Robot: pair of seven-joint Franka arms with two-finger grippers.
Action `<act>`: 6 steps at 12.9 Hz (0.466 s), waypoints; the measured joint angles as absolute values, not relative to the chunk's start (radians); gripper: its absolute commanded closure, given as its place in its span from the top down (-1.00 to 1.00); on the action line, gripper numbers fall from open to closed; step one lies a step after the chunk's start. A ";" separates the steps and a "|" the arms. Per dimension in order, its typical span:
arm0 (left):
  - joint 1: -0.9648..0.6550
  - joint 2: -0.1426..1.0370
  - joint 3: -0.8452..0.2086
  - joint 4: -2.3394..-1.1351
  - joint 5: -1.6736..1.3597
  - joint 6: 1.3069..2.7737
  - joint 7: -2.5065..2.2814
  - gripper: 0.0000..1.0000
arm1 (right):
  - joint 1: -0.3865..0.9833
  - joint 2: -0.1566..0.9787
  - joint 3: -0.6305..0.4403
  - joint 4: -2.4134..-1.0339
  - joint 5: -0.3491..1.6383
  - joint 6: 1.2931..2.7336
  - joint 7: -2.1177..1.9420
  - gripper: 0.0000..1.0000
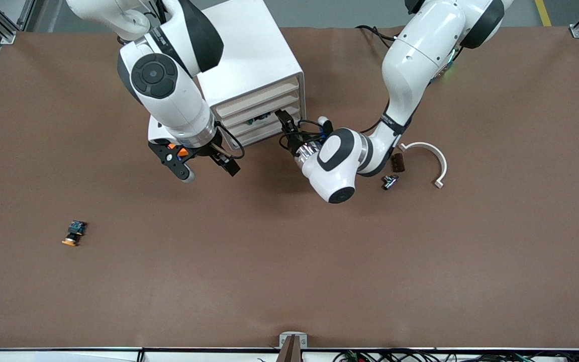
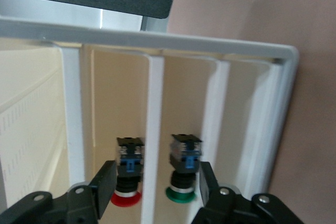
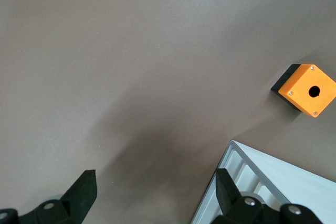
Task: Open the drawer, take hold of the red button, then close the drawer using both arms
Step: 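Grasp the drawer handle with the left gripper and pull the drawer out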
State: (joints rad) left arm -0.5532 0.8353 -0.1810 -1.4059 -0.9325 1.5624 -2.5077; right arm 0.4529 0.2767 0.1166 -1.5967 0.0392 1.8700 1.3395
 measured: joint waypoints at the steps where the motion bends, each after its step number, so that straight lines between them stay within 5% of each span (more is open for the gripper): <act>1: -0.573 0.835 -0.181 -1.406 -0.944 1.562 -2.509 0.10 | 0.453 0.277 0.115 -1.595 0.039 1.869 1.347 1.00; 6: -0.615 0.840 -0.181 -1.406 -0.952 1.563 -2.526 -0.07 | 0.471 0.277 0.113 -1.591 0.039 1.865 1.446 1.00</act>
State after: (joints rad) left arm -0.6150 0.8401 -0.1805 -1.4057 -0.9523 1.5626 -2.5256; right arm 0.4709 0.2767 0.1130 -1.5911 0.0391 1.8649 1.4461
